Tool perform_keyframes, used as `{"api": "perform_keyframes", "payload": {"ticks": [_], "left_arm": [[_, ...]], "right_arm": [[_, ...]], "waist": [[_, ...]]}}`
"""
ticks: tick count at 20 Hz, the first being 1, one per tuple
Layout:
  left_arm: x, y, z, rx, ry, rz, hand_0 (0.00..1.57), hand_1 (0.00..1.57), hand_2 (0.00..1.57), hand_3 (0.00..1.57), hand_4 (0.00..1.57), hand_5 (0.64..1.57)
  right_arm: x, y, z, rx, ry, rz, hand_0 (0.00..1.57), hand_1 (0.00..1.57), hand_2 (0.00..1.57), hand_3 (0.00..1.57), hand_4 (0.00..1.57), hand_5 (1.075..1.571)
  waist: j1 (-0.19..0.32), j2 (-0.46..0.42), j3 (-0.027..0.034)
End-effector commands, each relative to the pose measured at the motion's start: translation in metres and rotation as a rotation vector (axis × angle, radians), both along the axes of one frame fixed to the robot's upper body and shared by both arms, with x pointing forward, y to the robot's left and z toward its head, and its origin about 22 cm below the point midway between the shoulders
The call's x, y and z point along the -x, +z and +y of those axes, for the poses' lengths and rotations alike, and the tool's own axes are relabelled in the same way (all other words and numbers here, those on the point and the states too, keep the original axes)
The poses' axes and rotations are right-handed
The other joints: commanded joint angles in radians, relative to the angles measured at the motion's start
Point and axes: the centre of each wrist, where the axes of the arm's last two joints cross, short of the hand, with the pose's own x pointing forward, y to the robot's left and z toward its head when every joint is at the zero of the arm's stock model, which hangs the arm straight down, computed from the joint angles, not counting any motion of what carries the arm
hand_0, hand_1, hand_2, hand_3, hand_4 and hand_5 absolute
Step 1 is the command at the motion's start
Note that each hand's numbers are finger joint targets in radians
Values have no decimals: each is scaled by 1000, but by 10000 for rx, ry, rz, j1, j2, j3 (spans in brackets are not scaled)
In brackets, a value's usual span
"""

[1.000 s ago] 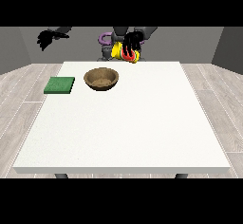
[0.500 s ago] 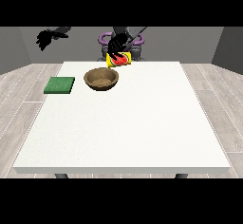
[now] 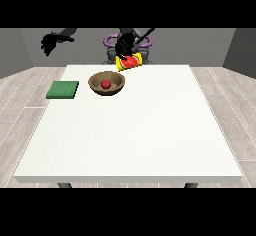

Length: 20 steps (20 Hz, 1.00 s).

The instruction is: Pick the cup and pour the ball into the bowl, then pick the bowl and place it on the pad

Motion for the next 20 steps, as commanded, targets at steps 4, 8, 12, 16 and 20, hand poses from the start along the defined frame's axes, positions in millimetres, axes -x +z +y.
{"api": "perform_keyframes", "payload": {"ticks": [4,8,12,16,20], "left_arm": [[-9,30,17,8513,2133,885,1301,1301,1571,1571,1571,1190],[-1,15,40,12896,2884,1434,1023,1023,1257,941,1391,1300],[12,4,63,17441,3710,1860,0,0,0,0,419,1561],[30,-3,78,20076,2414,3063,0,0,0,0,0,1556],[53,-23,94,21569,723,4569,0,0,0,0,0,1565]], "right_arm": [[13,-14,0,-44,-674,620,0,0,0,0,225,1565],[17,-18,8,-123,-908,589,0,0,0,0,225,1565],[-7,-9,36,-495,-406,-154,0,0,0,0,354,1567],[-19,-12,75,-503,-472,-305,0,0,0,0,293,1570],[-20,-20,106,-640,-1160,-184,0,0,0,0,213,1571]], "waist": [[906,-40,-106],[1113,-12,-142],[746,1283,-261],[1042,1493,-193],[1629,1661,-70]]}}
